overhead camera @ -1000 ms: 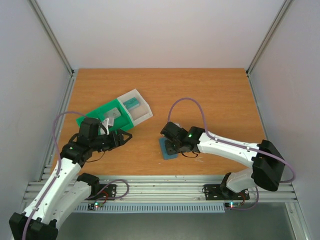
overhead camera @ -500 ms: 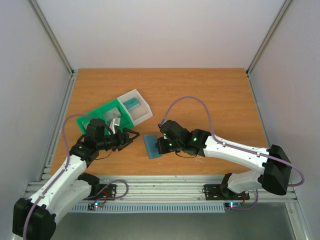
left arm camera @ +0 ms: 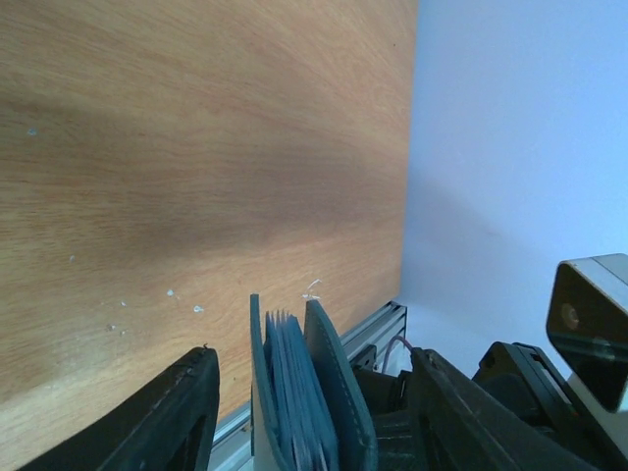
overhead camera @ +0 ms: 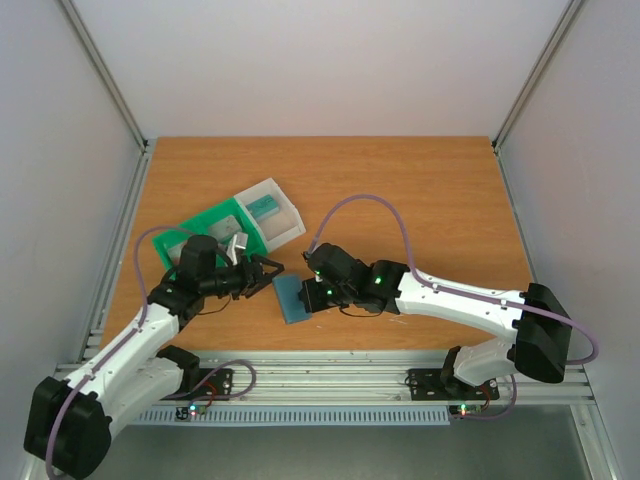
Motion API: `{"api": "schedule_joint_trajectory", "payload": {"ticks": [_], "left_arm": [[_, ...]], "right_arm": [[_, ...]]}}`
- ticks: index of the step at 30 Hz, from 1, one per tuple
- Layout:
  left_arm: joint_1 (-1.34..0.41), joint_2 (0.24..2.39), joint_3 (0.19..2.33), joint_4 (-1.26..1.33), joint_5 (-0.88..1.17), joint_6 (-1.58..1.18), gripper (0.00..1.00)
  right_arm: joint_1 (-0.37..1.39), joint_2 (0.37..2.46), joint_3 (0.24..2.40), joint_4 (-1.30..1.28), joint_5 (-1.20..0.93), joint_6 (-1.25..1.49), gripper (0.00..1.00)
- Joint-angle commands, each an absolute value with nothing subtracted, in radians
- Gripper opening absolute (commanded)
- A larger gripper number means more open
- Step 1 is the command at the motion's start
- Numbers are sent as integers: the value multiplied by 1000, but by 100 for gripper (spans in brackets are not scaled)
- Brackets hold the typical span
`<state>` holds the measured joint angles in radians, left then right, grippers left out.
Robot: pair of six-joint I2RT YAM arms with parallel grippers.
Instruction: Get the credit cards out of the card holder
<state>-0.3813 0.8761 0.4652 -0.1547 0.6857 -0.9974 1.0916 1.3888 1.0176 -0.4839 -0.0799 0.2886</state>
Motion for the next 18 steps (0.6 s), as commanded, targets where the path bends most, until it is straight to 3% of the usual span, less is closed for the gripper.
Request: {"api": "schedule_joint_trajectory", "payload": {"ticks": [1, 3, 10, 18], "left_arm": [[-385, 885, 440, -95, 700, -994, 51], [-385, 886, 435, -95, 702, -993, 44], [-385, 882, 433, -95, 715, -982, 3], [-385, 882, 440, -113, 736, -959, 0]], "right_arm": [[1103, 1393, 1054, -446, -73, 305, 1], [1103, 1396, 1054, -445, -71, 306, 1], [1103, 1394, 1049, -459, -59, 307, 1], [1103, 1366, 1018, -509, 13, 299, 1]]}}
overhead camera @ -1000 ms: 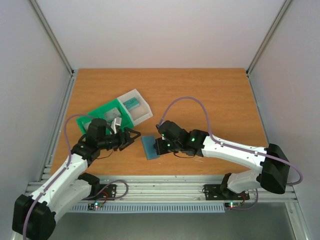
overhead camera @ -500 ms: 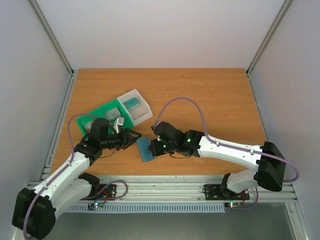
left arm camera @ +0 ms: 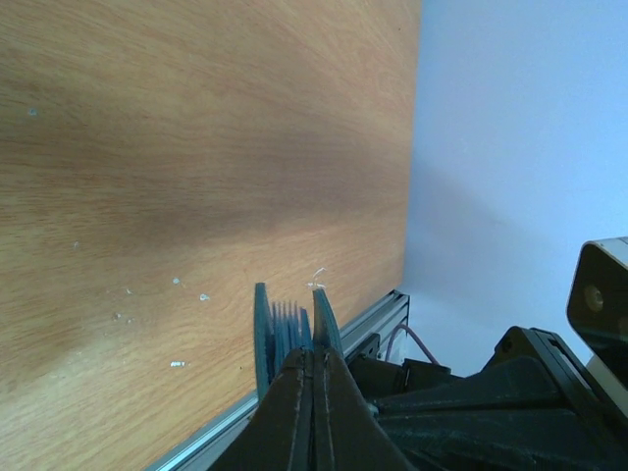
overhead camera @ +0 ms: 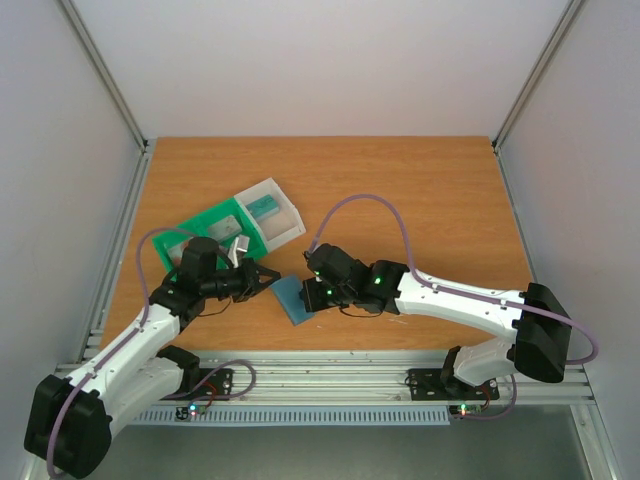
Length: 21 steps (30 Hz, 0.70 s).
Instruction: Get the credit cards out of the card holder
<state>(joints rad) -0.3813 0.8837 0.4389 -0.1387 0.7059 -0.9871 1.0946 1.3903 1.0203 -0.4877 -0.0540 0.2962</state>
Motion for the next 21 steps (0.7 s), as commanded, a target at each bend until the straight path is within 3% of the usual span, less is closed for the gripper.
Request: {"api": "schedule_joint_trajectory", "payload": {"ticks": [1, 13, 15, 18, 21], "left_arm": [[-385, 883, 443, -121, 737, -950, 0], [-385, 928, 464, -155, 769, -885, 2], [-385, 922, 460, -137, 771, -891, 21], [-385, 886, 442, -85, 769, -926, 58], [-385, 851, 416, -15, 772, -970, 72]], "right_arm": [[1103, 1359, 1014, -517, 36, 297, 1], [1101, 1316, 986, -552, 90, 286, 1], [1101, 1314, 981, -536, 80, 290, 1], [1101, 1321, 985, -526, 70, 292, 1], [1101, 1334, 992, -518, 57, 294, 1]]}}
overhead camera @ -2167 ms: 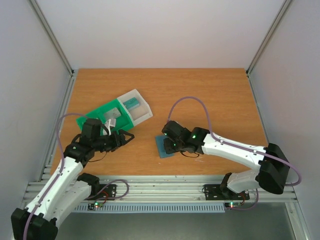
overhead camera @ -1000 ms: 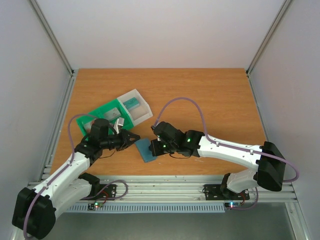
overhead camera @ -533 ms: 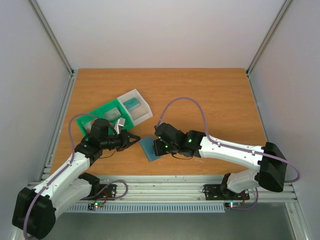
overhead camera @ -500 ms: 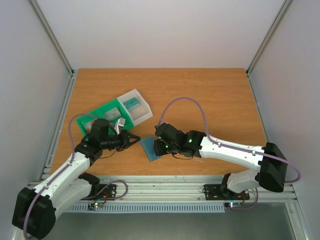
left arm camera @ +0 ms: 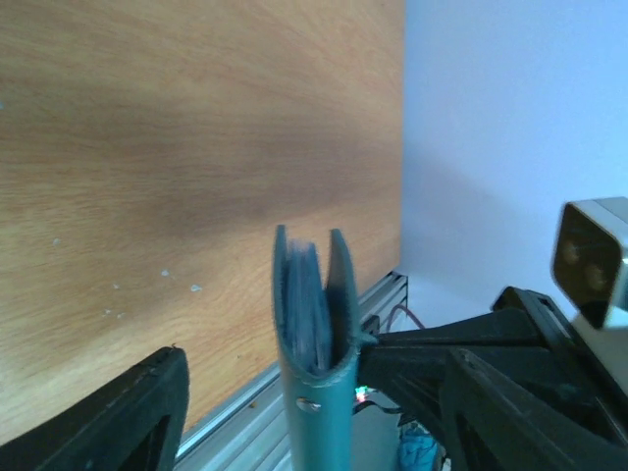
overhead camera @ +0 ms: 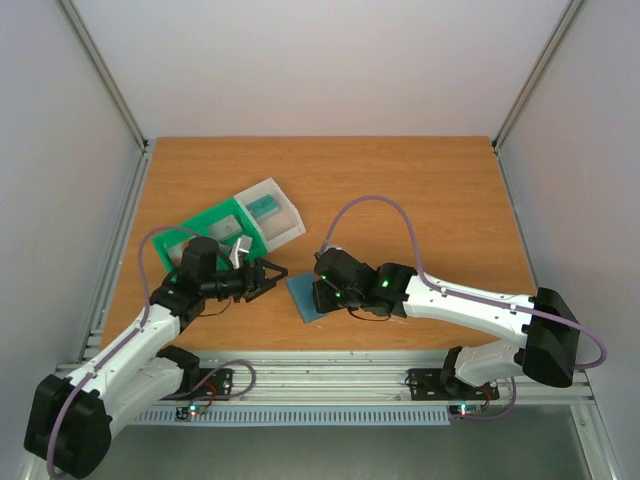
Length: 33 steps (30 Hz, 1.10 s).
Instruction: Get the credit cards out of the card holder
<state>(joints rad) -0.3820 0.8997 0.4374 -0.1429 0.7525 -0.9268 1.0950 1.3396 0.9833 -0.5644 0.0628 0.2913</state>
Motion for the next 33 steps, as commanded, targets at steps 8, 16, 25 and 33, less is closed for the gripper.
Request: {"api": "schedule_joint_trajectory", "payload": {"ticks": [8, 16, 25, 33], "left_arm": [[-385, 878, 386, 58, 786, -1011, 77], [-385, 928, 392, 76, 791, -1030, 46], [-387, 975, 388, 73, 823, -1004, 0], [-387, 956, 415, -13, 838, -938, 0]], "right_arm": [[1101, 1351, 1019, -473, 39, 309, 1], [1101, 1374, 1037, -433, 11, 325, 1], [1101, 1372, 1010, -437, 46, 334, 1], [1100, 1330, 946, -461, 92, 322, 1]]}}
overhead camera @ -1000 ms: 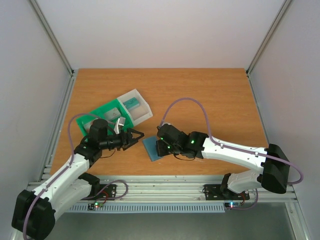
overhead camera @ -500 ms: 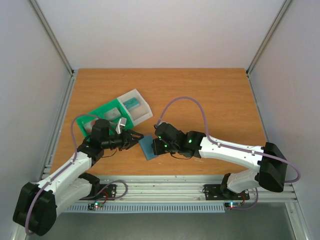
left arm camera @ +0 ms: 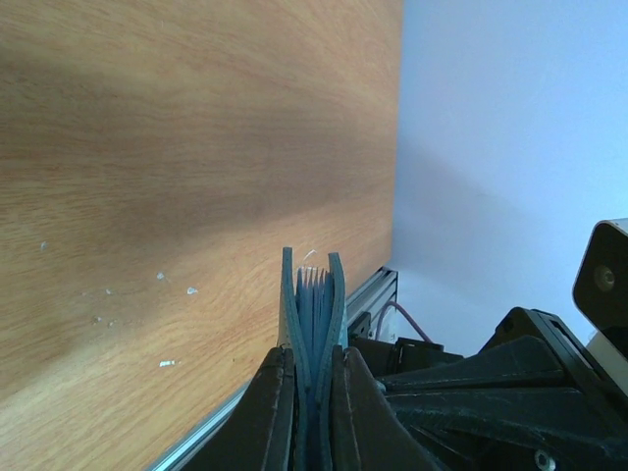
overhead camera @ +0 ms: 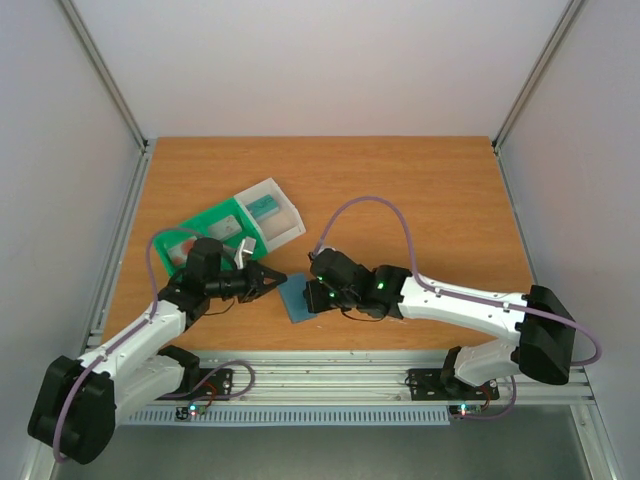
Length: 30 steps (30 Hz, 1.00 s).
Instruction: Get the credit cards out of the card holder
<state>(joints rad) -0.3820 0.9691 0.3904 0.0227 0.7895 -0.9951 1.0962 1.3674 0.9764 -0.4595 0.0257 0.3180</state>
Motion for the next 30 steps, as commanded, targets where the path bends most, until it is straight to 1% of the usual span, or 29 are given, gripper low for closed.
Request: {"api": "schedule_joint_trajectory", "payload": {"ticks": [1, 8, 14, 15, 20, 22, 26, 30], "left_arm": [[-387, 957, 421, -49, 837, -919, 0], [-387, 981, 441, -96, 834, -872, 0], [-387, 1015, 443, -69, 824, -867, 0], [-387, 1025, 442, -64, 817, -867, 2], [-387, 1092, 437, -29, 789, -868, 16], [-387, 1119, 439, -26, 774, -863, 26], [-387, 1158, 451, -57, 744, -841, 42], [-387, 1152, 476, -157, 706, -792, 56]], "right_arm": [[1099, 1324, 939, -465, 99, 322, 1], [1095, 1297, 917, -500, 144, 320, 1], [1095, 1309, 908, -470, 115, 321, 1], [1095, 1313, 908, -467, 114, 322, 1], [1088, 1327, 893, -461, 127, 320, 1], [1081, 1335, 880, -457, 134, 322, 1], [1058, 1359, 855, -465, 125, 335, 1], [1044, 1356, 830, -478, 123, 343, 1]]}}
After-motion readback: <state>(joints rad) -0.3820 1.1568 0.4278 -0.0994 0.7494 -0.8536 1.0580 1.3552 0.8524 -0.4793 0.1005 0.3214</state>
